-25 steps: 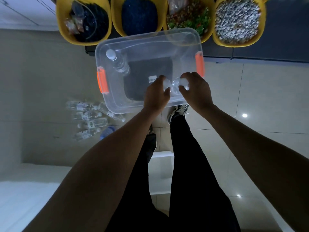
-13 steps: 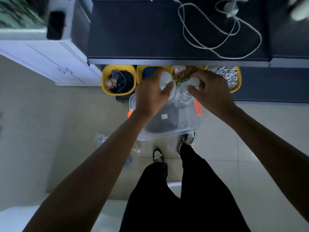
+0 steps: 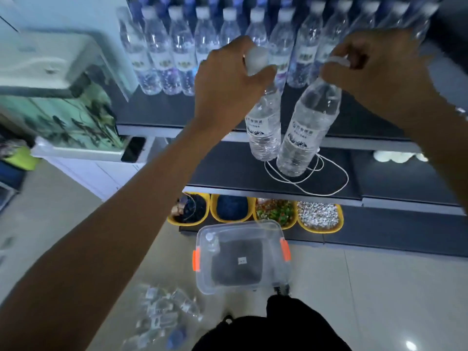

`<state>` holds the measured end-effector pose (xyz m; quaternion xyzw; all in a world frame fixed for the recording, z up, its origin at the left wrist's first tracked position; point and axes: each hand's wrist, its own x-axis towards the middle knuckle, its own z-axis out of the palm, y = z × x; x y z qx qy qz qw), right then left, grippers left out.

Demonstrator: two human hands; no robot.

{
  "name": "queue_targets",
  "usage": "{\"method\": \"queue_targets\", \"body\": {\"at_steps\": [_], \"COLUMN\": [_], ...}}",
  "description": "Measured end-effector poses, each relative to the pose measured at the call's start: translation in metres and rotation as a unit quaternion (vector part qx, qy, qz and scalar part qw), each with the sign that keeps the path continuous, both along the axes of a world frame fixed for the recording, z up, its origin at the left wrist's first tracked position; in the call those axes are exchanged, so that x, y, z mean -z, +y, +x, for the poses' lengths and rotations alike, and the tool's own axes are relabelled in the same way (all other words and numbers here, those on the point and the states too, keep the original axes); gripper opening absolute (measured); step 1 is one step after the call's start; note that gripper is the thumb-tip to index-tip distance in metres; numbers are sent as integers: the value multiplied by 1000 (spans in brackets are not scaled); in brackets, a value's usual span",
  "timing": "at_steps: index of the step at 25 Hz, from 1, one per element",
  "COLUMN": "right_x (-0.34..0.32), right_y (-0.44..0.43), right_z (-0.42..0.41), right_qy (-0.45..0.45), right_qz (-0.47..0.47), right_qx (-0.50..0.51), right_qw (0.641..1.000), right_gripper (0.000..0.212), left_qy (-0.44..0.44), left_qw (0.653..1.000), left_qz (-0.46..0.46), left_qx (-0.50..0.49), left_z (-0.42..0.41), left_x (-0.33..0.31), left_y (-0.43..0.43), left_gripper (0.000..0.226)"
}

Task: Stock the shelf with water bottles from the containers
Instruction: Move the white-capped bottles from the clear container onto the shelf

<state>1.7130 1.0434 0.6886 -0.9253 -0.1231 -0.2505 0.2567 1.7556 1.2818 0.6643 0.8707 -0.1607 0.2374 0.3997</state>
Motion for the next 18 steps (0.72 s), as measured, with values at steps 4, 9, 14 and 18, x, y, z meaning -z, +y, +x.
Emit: {"method": "queue_targets", "body": {"at_steps": [4, 9, 14, 18], "right_x": [-23, -21, 5, 32], "right_y": [-40, -96, -131, -148], "right_z": [39, 91, 148, 178], "right_qy": [-21, -37, -44, -63], "right_qz": [0, -21, -96, -115], "right_qx": [-15, -40, -57, -98], "right_qw": [1000, 998, 993, 986], "right_gripper": [24, 19, 33, 26], "left_qy": [19, 44, 69, 87], "left_qw": [1000, 998, 995, 994], "left_qz": [1, 40, 65, 49], "left_qx": [12, -16, -34, -38], "left_z": [39, 84, 120, 138], "left_x": [-22, -13, 1, 19], "left_y": [-41, -98, -143, -168], "left_gripper": [32, 29, 31, 30]}}
